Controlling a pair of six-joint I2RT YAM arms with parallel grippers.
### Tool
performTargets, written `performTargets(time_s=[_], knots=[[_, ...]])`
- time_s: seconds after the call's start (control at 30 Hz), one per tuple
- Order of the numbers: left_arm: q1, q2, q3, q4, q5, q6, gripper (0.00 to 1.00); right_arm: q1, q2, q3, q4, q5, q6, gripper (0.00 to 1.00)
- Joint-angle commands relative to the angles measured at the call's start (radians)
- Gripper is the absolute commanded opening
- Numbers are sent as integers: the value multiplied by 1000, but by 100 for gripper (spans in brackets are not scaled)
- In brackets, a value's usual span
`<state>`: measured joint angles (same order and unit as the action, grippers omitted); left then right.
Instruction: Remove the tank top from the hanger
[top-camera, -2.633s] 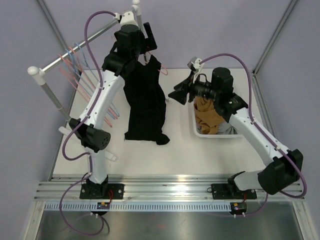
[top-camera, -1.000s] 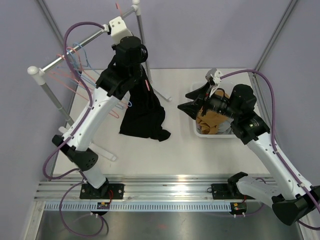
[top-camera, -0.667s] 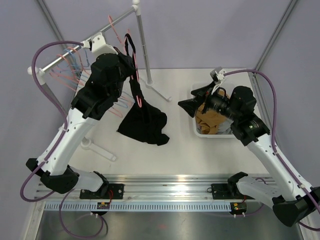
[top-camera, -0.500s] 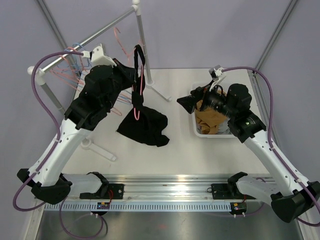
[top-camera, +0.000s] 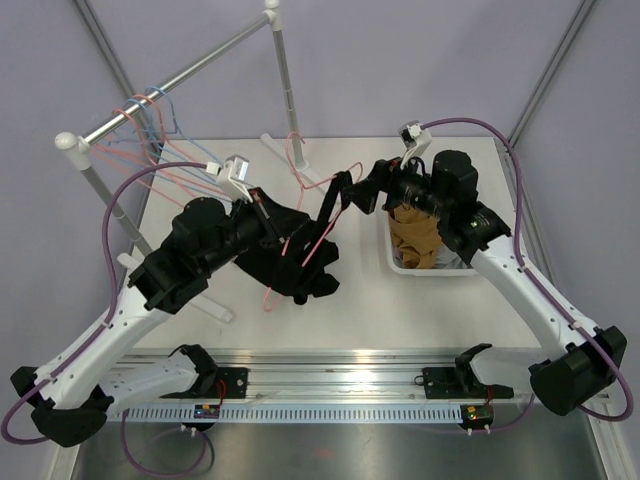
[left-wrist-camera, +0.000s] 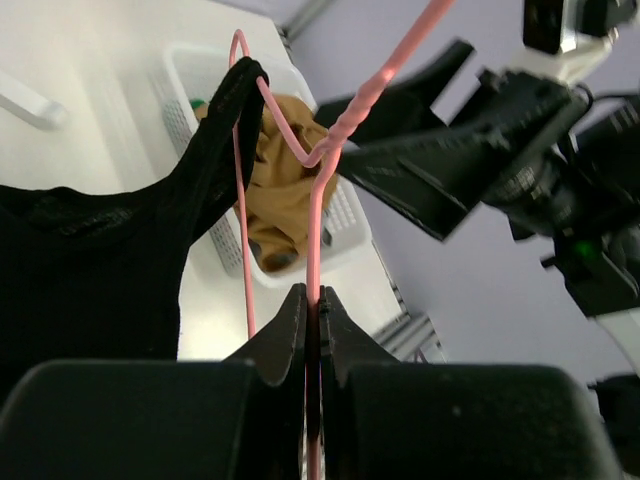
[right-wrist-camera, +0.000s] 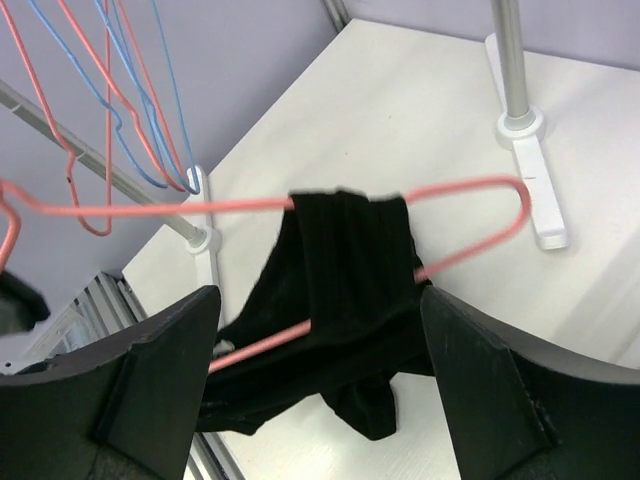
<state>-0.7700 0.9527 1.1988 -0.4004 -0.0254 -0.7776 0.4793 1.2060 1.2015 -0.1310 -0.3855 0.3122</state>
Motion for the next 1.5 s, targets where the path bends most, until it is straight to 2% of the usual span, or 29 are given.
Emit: performTargets(time_s=[0.0, 0.13, 0.17, 0.23, 0.27, 0.3, 0.37, 0.43, 0.6, 0.63, 0.73, 0.87, 1.07, 1.2, 1.3, 1.47], knots=[[-32, -63, -54, 158, 74, -66, 0, 39, 36, 56, -5, -18, -56, 88], [-69, -89, -88, 170, 68, -78, 0, 61, 85, 78, -27, 6, -111, 75], [-74, -94, -94, 173, 68, -81, 0, 64, 90, 78, -24, 10, -117, 63], [-81, -106, -110, 169, 59, -83, 0, 65, 101, 78, -25, 40, -136, 48], [-81, -109, -116, 158, 42, -83, 0, 65, 102, 76, -28, 49, -143, 29], [-81, -114, -116, 149, 30, -80, 0, 65, 101, 75, -35, 60, -150, 22], [-81, -124, -114, 115, -5, -68, 0, 64, 92, 67, -32, 85, -162, 17], [-81, -132, -99, 83, -25, -57, 0, 65, 78, 55, -27, 123, -170, 0], [-81, -167, -79, -12, -31, -8, 0, 65, 69, 66, -47, 272, -206, 0], [-81, -173, -67, -50, -21, 4, 0, 64, 75, 72, -50, 349, -209, 0], [-81, -196, -61, -109, 5, 41, 0, 58, 110, 108, -58, 454, -223, 0], [-81, -241, -67, -132, 97, 67, 0, 21, 207, 223, -99, 465, -233, 0], [-81, -316, -77, -97, 134, 86, 0, -30, 288, 290, -133, 337, -194, 0], [-81, -307, -36, -63, 133, 113, 0, -30, 218, 248, -108, 173, -151, 0], [-81, -273, 11, 6, 134, 153, 0, -31, 155, 219, -107, 117, -128, 0], [-81, -180, 102, 230, 137, 260, 0, -31, 38, 172, -111, -10, -79, 0]])
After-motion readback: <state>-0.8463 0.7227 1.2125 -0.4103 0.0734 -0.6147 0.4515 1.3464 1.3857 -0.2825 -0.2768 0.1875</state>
